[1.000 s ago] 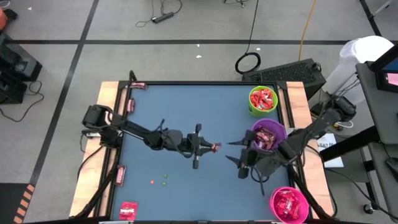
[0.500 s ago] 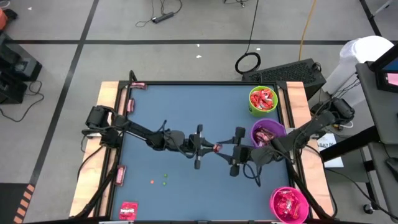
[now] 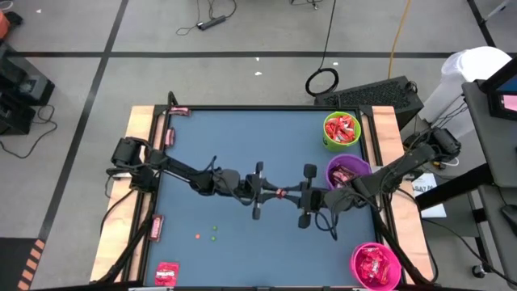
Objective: Organize candy in baskets
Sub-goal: Put the brown chocolate bar into the violet bucket
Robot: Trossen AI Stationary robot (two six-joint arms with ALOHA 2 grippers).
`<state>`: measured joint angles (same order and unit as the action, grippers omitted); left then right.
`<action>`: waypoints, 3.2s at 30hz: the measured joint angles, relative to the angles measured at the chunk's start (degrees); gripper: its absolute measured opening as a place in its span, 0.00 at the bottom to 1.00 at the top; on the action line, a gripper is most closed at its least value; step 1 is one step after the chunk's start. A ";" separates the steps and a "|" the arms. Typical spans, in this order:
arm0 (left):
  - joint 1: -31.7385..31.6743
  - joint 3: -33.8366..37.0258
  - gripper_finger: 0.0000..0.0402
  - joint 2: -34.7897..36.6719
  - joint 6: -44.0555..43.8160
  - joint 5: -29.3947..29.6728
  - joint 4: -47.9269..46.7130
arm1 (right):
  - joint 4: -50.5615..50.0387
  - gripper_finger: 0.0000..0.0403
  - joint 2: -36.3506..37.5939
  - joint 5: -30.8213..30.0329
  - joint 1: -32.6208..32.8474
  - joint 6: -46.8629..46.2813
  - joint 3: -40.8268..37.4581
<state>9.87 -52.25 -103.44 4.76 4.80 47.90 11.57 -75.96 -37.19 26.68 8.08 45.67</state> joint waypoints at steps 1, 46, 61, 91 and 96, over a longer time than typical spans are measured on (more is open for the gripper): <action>0.00 0.00 0.14 0.00 -0.23 0.08 -0.22 | 0.00 0.11 0.01 0.03 0.00 0.02 0.00; 0.55 0.02 0.45 0.26 -8.97 6.66 -21.81 | -86.28 0.44 33.68 7.12 1.42 -62.31 -0.90; -4.36 -0.02 0.45 20.56 -21.81 29.39 -62.73 | -40.07 0.61 30.67 5.40 1.42 -23.69 -5.03; -51.68 4.28 0.45 8.73 -41.80 27.57 -107.68 | -31.58 0.59 22.01 5.79 1.44 -19.63 -8.61; -56.89 4.26 0.45 4.56 -39.51 28.32 -104.43 | -31.59 0.59 22.01 5.79 1.44 -19.84 -8.61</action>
<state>-47.02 -47.99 -98.88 -34.75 33.12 -56.54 -20.02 -53.95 -31.40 28.12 -11.76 37.06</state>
